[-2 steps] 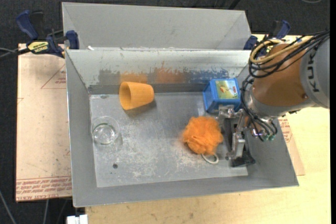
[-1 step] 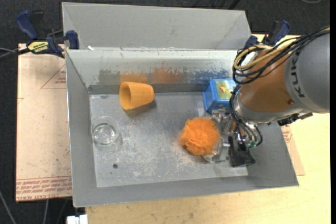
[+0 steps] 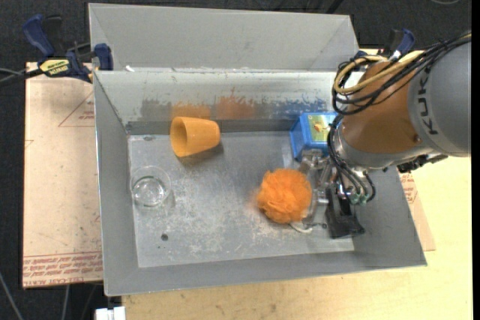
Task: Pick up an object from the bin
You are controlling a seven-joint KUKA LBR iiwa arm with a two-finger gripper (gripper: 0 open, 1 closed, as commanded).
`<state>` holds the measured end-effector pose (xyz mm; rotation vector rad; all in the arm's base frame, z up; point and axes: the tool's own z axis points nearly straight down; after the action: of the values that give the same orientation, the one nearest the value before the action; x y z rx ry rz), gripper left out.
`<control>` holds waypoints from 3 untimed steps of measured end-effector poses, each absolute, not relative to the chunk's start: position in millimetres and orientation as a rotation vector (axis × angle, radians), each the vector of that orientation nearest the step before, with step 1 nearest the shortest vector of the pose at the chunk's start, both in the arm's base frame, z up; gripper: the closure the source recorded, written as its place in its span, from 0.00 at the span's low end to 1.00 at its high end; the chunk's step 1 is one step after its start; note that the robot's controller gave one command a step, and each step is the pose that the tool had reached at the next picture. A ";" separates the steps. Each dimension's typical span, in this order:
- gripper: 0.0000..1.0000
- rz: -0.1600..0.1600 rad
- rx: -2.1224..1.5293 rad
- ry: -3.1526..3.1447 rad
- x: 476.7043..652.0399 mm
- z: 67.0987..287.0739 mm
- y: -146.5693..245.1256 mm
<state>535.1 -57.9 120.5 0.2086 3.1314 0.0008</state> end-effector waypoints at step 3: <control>1.00 0.002 0.246 3.127 520.4 70.1 -9.6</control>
Offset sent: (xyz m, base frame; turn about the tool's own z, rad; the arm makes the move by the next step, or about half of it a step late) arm -0.0153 0.0478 -0.0505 0.0259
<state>520.4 -9.6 70.1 0.2456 3.1274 0.0017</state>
